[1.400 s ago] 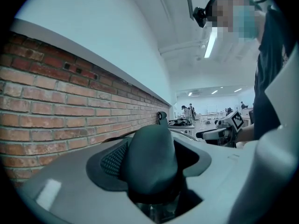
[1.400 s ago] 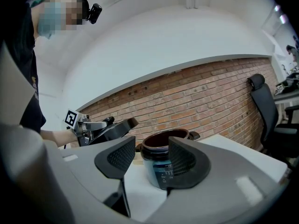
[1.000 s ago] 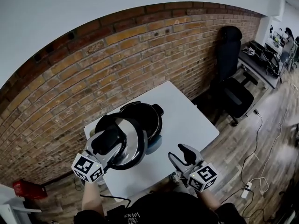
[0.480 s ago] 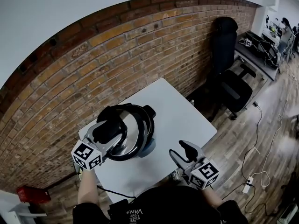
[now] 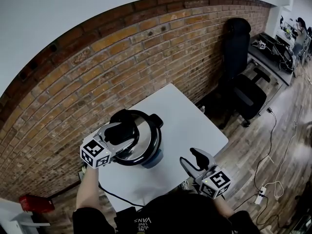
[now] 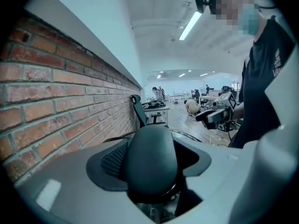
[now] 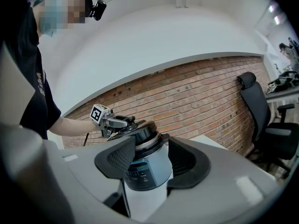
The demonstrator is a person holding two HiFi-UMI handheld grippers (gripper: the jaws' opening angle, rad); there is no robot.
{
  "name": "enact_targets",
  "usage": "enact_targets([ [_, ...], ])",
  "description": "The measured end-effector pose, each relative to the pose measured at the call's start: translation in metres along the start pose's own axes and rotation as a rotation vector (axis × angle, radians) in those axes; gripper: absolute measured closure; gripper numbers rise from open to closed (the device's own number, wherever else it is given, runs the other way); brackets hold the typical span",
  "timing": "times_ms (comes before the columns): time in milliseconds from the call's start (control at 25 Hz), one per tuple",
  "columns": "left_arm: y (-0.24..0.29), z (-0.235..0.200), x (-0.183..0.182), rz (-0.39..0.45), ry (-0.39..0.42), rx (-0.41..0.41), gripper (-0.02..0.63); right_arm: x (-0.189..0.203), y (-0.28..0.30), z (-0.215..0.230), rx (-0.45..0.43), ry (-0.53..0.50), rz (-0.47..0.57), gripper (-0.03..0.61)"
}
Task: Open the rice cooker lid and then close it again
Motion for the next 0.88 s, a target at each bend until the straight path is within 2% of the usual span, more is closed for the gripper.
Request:
enact_targets([
  [200, 0.016, -0.007, 0.011, -0.071, 0.024, 0.031, 0.314, -0.001, 0.002, 0.007, 0.002, 0.023, 0.011, 0.365],
  [560, 0.023, -0.015, 0.011, -0.074, -0.001, 0.091, 0.314, 0.002, -0.001, 0.023, 0.039, 0.013, 0.004, 0.365],
  [720, 0.028, -0.013, 0.014, -0.109, 0.035, 0.123, 0.314, 0.003, 0.001, 0.021, 0.039, 0.015, -0.003, 0.365],
  [880, 0.029, -0.013, 0.014, -0.110, 0.054, 0.159, 0.314, 0.003, 0.001, 0.019, 0.038, 0.013, -0.011, 0.365],
])
Point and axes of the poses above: the fingertips, and each gripper's own axes: y forward along the fingers, z to its right, x out of its underside, the point moved 4 cm from there along -y, backward along the fingers, and after that the axes turned 4 degrees about x, right-handed, at the moved point
